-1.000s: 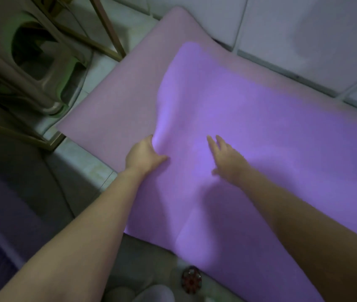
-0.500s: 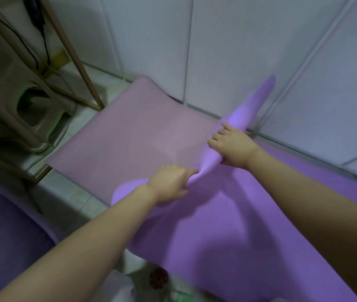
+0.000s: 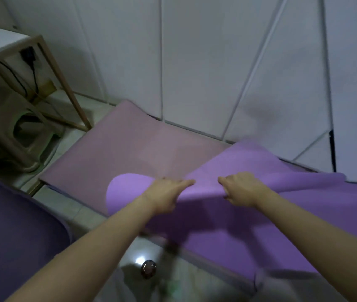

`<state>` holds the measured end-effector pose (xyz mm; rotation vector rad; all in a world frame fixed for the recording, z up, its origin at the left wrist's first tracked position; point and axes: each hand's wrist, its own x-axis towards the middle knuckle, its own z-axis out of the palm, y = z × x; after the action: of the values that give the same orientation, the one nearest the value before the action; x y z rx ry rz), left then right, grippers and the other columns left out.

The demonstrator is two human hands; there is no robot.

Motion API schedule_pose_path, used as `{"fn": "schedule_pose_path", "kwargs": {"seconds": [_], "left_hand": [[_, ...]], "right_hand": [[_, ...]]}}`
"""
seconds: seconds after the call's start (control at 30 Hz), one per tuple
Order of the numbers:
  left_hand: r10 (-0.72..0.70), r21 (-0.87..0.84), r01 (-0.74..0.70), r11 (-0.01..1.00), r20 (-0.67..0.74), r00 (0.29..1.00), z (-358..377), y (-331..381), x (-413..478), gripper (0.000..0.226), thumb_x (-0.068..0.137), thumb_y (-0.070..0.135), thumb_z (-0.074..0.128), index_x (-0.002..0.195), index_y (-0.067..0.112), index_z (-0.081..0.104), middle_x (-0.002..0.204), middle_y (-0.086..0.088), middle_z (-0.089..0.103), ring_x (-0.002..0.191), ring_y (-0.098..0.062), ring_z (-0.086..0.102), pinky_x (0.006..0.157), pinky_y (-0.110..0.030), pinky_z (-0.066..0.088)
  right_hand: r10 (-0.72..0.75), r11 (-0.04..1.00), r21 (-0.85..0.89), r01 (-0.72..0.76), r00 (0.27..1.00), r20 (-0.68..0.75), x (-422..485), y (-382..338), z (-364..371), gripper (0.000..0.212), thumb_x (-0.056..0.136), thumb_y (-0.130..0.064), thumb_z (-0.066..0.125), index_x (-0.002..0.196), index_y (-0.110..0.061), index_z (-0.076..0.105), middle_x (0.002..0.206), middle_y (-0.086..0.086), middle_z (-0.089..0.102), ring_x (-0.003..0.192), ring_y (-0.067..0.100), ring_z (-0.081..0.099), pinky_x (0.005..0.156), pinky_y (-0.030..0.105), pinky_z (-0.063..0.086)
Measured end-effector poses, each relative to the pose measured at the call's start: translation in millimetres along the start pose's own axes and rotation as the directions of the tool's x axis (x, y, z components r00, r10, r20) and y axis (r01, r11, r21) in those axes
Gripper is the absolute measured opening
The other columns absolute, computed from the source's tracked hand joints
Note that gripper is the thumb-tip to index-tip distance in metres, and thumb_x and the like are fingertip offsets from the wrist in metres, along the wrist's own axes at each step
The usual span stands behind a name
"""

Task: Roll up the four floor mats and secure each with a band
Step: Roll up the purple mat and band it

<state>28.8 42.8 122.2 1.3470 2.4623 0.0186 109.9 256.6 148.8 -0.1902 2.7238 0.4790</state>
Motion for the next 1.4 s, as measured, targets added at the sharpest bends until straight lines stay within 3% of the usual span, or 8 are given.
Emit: {"fn": "schedule_pose_path", "kwargs": {"seconds": [0.3, 0.4, 0.53, 0.63, 0.83, 1.03, 1.23, 1.4], "left_hand": [[0.084, -0.142, -0.046, 0.989, 0.276, 0.957, 70, 63, -5, 0.037, 0.085, 0.019, 0.062, 0.122, 0.019, 0.054, 0.125, -0.007, 0.059, 0.117, -0.028, 0.052, 0.089, -0.033, 0.040], [0.073, -0.015, -0.071, 0.997, 0.169, 0.983, 74, 81, -4, 0.052, 0.086, 0.028, 0.065, 0.131, 0.016, 0.042, 0.130, -0.008, 0.050, 0.120, -0.027, 0.048, 0.093, -0.036, 0.036], [0.066, 0.147, -0.058, 0.987, -0.050, 0.997, 59, 92, -7, 0.044, 0.084, 0.025, 0.066, 0.122, 0.013, 0.047, 0.116, -0.008, 0.055, 0.108, -0.029, 0.054, 0.084, -0.037, 0.039], [0.039, 0.265, 0.023, 0.964, -0.228, 0.973, 50, 95, -19, 0.062, 0.032, 0.029, 0.088, 0.087, 0.016, 0.062, 0.082, -0.006, 0.059, 0.073, -0.025, 0.059, 0.066, -0.037, 0.048], [0.032, 0.286, 0.084, 0.955, -0.379, 0.925, 68, 113, -53, 0.081, 0.043, 0.030, 0.086, 0.110, 0.011, 0.045, 0.088, -0.007, 0.057, 0.078, -0.026, 0.059, 0.089, -0.051, 0.046], [-0.047, 0.023, 0.048, 0.999, -0.056, 0.997, 54, 119, -67, 0.036, 0.093, 0.034, 0.054, 0.122, 0.015, 0.045, 0.118, -0.009, 0.058, 0.107, -0.031, 0.056, 0.081, -0.037, 0.039], [-0.002, -0.228, 0.028, 0.973, 0.114, 0.993, 33, 101, -68, 0.020, 0.085, 0.023, 0.065, 0.100, 0.011, 0.063, 0.102, -0.011, 0.066, 0.097, -0.028, 0.060, 0.076, -0.030, 0.041], [0.024, -0.202, 0.031, 0.979, 0.266, 0.964, 31, 94, -72, 0.027, 0.079, 0.027, 0.072, 0.098, 0.012, 0.060, 0.103, -0.009, 0.064, 0.097, -0.028, 0.058, 0.074, -0.028, 0.040]], "right_hand": [[-0.015, 0.980, 0.201, -0.011, 0.992, 0.128, -72, -31, 76, 0.039, 0.077, -0.032, 0.070, 0.108, -0.011, 0.058, 0.108, 0.013, 0.061, 0.099, 0.032, 0.061, 0.075, 0.037, 0.046], [0.148, 0.973, 0.182, -0.139, 0.988, -0.036, -88, -28, 96, 0.060, 0.027, -0.033, 0.090, 0.081, -0.016, 0.069, 0.073, 0.006, 0.060, 0.064, 0.028, 0.061, 0.060, 0.036, 0.042], [0.286, 0.952, 0.173, -0.254, 0.938, -0.194, -101, -21, 85, 0.072, 0.023, -0.028, 0.092, 0.087, -0.008, 0.064, 0.070, 0.007, 0.060, 0.059, 0.027, 0.059, 0.062, 0.038, 0.027], [0.228, 0.945, 0.268, -0.188, 0.965, -0.127, -107, -19, 77, 0.082, 0.016, -0.032, 0.092, 0.083, -0.011, 0.050, 0.054, 0.003, 0.057, 0.041, 0.021, 0.057, 0.040, 0.024, 0.036], [0.081, 0.966, 0.250, -0.067, 0.996, -0.048, -114, -58, 51, 0.057, 0.094, -0.029, 0.052, 0.142, -0.007, 0.030, 0.123, 0.014, 0.060, 0.109, 0.032, 0.059, 0.082, 0.037, 0.044], [0.019, 0.965, 0.262, 0.010, 0.994, -0.106, -123, -78, 31, 0.049, 0.091, -0.032, 0.057, 0.131, -0.011, 0.038, 0.114, 0.008, 0.063, 0.102, 0.031, 0.060, 0.076, 0.037, 0.041], [0.107, 0.994, 0.031, -0.105, 0.891, -0.440, -141, -78, 34, 0.065, 0.045, -0.045, 0.085, 0.090, -0.012, 0.052, 0.079, 0.007, 0.057, 0.073, 0.026, 0.056, 0.082, 0.039, 0.034], [0.027, 0.999, 0.050, -0.010, 0.936, -0.350, -142, -78, 39, 0.063, 0.039, -0.056, 0.088, 0.072, -0.014, 0.052, 0.052, 0.000, 0.055, 0.043, 0.020, 0.055, 0.043, 0.024, 0.035]]}}
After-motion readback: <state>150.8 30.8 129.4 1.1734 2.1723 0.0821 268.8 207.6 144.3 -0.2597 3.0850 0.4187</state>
